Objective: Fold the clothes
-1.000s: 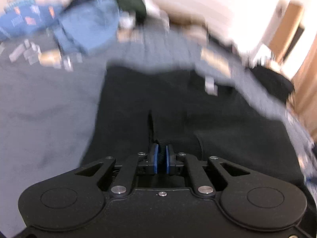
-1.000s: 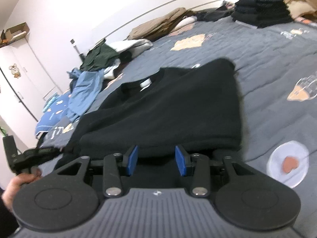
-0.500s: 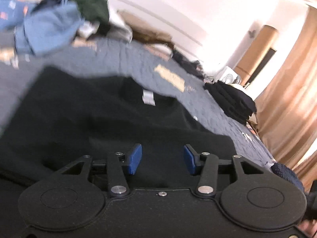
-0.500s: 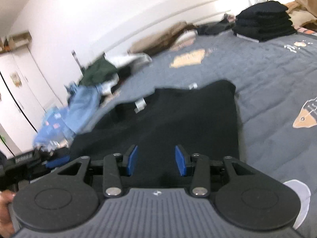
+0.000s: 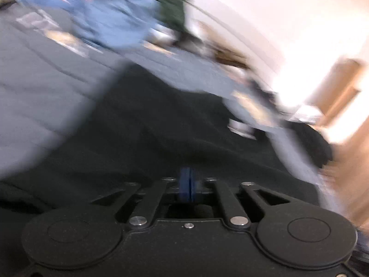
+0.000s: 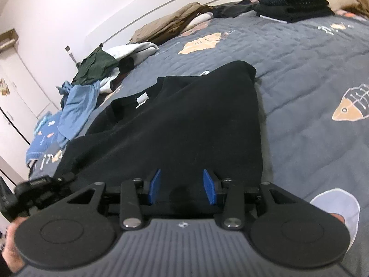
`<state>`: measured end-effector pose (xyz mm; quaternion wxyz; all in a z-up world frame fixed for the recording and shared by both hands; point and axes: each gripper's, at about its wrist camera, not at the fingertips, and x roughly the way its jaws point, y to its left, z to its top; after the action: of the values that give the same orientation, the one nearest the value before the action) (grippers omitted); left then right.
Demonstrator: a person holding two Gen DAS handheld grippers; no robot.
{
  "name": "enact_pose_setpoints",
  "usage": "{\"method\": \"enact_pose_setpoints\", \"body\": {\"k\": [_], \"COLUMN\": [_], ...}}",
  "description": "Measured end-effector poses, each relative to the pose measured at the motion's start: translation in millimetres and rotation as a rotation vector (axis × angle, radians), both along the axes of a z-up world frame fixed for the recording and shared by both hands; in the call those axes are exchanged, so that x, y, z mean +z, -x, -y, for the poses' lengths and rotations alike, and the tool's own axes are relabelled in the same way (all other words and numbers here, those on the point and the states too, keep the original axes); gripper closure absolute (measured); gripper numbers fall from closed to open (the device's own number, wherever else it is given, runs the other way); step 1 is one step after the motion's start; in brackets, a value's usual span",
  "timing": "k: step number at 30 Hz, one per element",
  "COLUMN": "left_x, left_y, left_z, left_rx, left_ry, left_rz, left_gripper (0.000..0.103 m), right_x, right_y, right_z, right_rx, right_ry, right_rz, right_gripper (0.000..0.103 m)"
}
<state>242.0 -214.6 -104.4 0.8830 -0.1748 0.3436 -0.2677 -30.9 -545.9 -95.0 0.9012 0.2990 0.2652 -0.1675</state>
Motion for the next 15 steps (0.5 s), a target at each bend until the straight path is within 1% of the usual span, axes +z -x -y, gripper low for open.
{"method": "enact_pose_setpoints", "body": {"k": [1, 3, 4, 6, 7, 8, 9, 10, 12, 15], "left_x": [1, -1, 3, 14, 20, 25, 31, 36, 47, 43], "left_y": [-2, -10, -9, -6, -4, -2, -1, 0, 2, -3], "left_z": [-5, -17, -16, -13, -12, -10, 0, 10, 31, 59], "left_rx": [0.041, 0.027, 0.017, 0.004, -0.007, -0.018, -0.033, -0.047, -0.076, -0.154], "left_ry": [-0.027, 0.019, 0.002, -0.017, -0.002, 0.013, -0.029, -0.071, -0.154, -0.291], "left_rz": [0.015, -0.036, -0.030, -0.011, 0.012, 0.035, 0.077, 0.119, 0.203, 0.243], "left_gripper": [0.088, 0.088, 0.088, 0.072, 0.057, 0.049, 0.045, 0.040, 0.039, 0.039], "right_x": [0, 0, 0, 0, 0, 0, 0, 0, 1, 0], "right_y": [0, -1, 0, 0, 0, 0, 0, 0, -1, -1], "right_z": [0, 1, 2, 2, 2, 2, 2, 2, 1, 1], "right_rx": [0.003, 0.001, 0.000, 0.000, -0.002, -0.003, -0.003, -0.002, -0.001, -0.001], "right_ry": [0.005, -0.002, -0.005, -0.007, -0.008, -0.009, -0.009, -0.006, -0.001, 0.002], "right_rz": [-0.003, -0.001, 0.000, 0.000, 0.000, 0.000, -0.001, -0.002, -0.005, -0.007], "right_gripper": [0.063, 0.063, 0.063, 0.063, 0.063, 0.063, 0.063, 0.063, 0.063, 0.062]}}
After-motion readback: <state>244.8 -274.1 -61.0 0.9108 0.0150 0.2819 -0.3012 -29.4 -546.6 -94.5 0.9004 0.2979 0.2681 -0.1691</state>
